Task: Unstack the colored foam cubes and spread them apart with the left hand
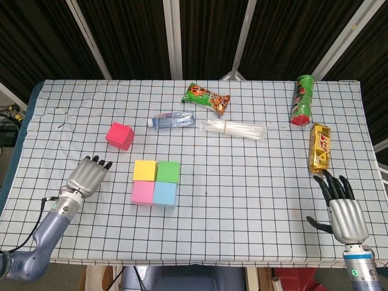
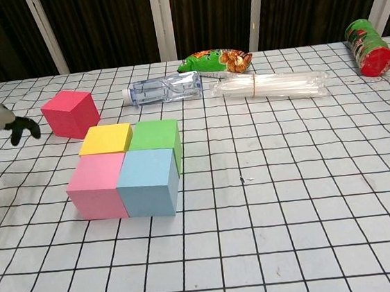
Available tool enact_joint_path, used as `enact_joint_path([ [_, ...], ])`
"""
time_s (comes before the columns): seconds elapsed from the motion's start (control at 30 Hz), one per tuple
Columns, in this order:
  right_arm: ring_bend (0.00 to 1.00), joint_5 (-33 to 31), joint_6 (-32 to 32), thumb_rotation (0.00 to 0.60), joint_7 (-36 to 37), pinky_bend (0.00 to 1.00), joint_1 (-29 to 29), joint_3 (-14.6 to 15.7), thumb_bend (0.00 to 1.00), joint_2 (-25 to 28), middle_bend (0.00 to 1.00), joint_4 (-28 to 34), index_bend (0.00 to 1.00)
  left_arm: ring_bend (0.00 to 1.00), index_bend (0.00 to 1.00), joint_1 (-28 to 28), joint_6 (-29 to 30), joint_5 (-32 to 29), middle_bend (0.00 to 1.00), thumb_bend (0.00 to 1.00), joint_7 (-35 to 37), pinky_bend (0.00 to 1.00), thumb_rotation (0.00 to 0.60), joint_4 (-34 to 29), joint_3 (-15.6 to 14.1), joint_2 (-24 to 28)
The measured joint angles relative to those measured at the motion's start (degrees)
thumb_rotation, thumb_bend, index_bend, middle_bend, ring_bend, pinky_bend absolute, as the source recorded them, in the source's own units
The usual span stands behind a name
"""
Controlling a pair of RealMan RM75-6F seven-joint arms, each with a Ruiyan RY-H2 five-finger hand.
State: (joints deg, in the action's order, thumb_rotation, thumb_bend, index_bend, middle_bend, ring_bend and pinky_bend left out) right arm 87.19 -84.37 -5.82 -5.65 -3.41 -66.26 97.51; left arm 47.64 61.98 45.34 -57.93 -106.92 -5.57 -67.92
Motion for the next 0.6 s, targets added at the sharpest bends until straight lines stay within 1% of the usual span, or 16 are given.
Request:
enact_joint_path([
  [0.1, 0.12, -0.1, -0.1, 0.600, 0.2, 0.00, 0.1, 0.0, 0.06, 0.1, 0.03, 0.0, 0.14, 0.27, 0.15, 0.1, -1.9, 0.0, 0.28, 0.12, 1.2, 0.42, 0.600, 1.6, 0.0, -2.0],
  [0.23, 0.12, -0.2, -0.2, 0.600, 0.8, 0.00, 0.1, -0.2, 0.06, 0.3, 0.03, -0.1, 0.14, 0.31, 0.15, 0.3, -4.8, 1.1, 0.29, 0.12, 4.2, 0.45, 0.600, 2.2, 0.2, -3.2],
  [0.33, 0.12, 0.0, -0.1, 0.600, 1.1, 0.00, 0.0, -0.1, 0.06, 0.3, 0.03, -0.3, 0.14, 0.32, 0.14, 0.7, -7.2, 1.9, 0.29, 0.12, 7.0, 0.46, 0.600, 2.5, 0.5, -3.8],
  [0.47, 0.12, 0.0, 0.1, 0.600, 1.3, 0.00, -0.1, -0.1, 0.06, 0.4, 0.03, -0.3, 0.14, 0.32, 0.13, 1.3, -8.9, 2.9, 0.28, 0.12, 8.5, 0.47, 0.600, 2.8, 0.9, -4.9],
  [0.6, 0.12, -0.1, 0.2, 0.600, 1.6, 0.00, -0.2, -0.2, 0.06, 0.4, 0.03, -0.4, 0.14, 0.32, 0.12, 2.3, -10.0, 2.7, 0.23, 0.12, 8.7, 0.47, 0.600, 3.0, 1.1, -6.3],
])
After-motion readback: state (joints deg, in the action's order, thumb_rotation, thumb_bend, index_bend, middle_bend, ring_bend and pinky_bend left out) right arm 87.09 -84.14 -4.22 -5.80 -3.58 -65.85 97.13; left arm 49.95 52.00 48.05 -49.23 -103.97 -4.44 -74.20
